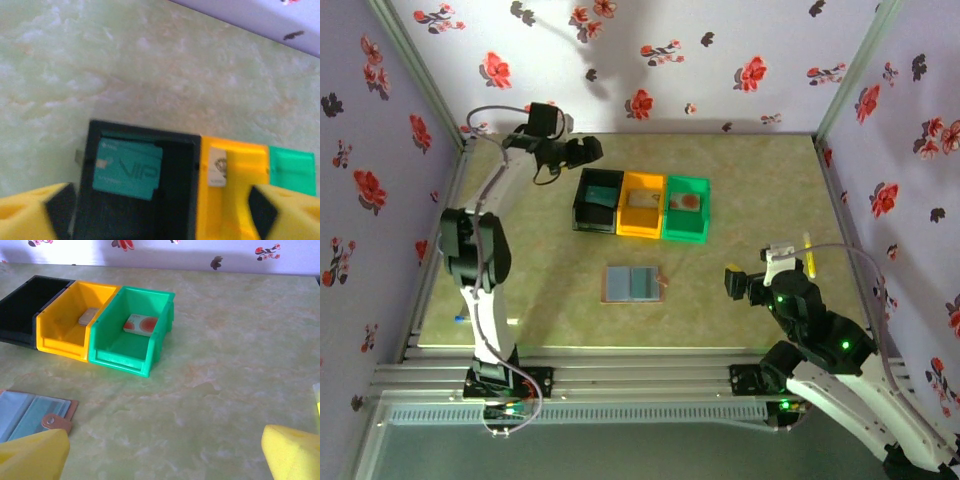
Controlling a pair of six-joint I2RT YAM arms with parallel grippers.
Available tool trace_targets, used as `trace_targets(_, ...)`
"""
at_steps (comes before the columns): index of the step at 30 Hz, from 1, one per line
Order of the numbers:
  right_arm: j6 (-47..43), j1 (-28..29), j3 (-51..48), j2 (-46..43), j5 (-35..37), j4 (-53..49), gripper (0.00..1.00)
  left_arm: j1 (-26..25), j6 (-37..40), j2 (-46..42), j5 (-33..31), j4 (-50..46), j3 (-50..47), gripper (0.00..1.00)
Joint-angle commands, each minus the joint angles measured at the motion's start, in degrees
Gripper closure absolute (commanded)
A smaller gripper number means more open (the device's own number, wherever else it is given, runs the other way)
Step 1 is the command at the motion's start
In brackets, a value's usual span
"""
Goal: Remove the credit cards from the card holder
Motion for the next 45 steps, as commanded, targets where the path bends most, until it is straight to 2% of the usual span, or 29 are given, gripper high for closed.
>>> trace_targets(1,-1.18,-0.42,-0.6,0.2,-1.04,1.43,0.01,-3.73,2.13,-10.02,-2.62,6.33,-7.34,0.0)
trace_targets(5,-1.14,-0.42,-0.28,1.47,-2.43,1.51,0.01,-7.32,3.66,-19.68,-6.95,11.17,-18.19,0.0)
trace_targets(12,-1.79,-0.36,0.93,5.08,-4.32,1.52,0.01,-11.2,8.91,-37.8,-9.97,21.09,-36.88,0.0)
trace_targets(17,-0.74,-0.42,2.64,9.1,-5.29,1.2,0.01,-11.35,6.64,-48.17,-16.83,24.69,-46.08,0.0)
trace_targets(22,4.33,0.45,4.17,13.95,-5.29,3.75,0.01,-11.09,2.16,-57.18,-17.2,32.93,-58.41,0.0)
trace_targets(23,5.79,0.91,4.15,15.06,-7.07,5.04,0.01,-10.99,1.74,-57.61,-17.21,32.4,-58.98,0.0)
trace_targets(26,9.72,3.5,4.7,20.22,-6.61,8.26,0.01,-10.99,0.65,-57.74,-17.26,29.41,-58.69,0.0)
trace_targets(28,11.42,6.39,5.9,24.83,-3.69,9.37,0.01,-11.01,-0.92,-56.93,-17.48,28.12,-58.15,0.0)
trace_targets(31,14.6,10.02,7.5,30.93,-0.36,10.61,0.01,-11.12,2.03,-55.74,-17.08,25.72,-56.62,0.0)
trace_targets(36,21.57,14.16,7.84,38.06,0.74,15.14,0.01,-11.68,0.73,-54.25,-24.39,22.4,-56.48,0.0)
trace_targets(41,25.08,18.79,7.92,43.69,4.68,18.63,0.01,-13.03,0.06,-52.57,-27.19,19.08,-54.16,0.0)
trace_targets(45,28.38,20.66,8.91,47.98,5.04,20.05,0.01,-13.25,-0.36,-51.46,-28.99,17.82,-53.75,0.0)
